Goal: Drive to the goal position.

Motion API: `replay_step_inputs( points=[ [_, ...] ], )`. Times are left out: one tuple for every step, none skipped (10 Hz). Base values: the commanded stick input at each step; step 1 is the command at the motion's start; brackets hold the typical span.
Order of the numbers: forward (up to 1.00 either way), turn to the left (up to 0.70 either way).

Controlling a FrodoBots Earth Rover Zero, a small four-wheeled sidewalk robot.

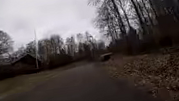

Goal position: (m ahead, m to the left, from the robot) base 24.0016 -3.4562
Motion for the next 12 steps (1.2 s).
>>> replay_step_inputs(
  points=[
    [1.0, 0.04],
    [1.0, 0.0],
    [1.0, 0.0],
    [1.0, 0.0],
    [1.0, 0.0],
    [1.0, 0.0],
    [1.0, 0.0],
    [1.0, 0.0],
    [1.0, 0.0],
    [1.0, 0.0],
    [1.0, 0.0],
    [1.0, 0.0]
  ],
)
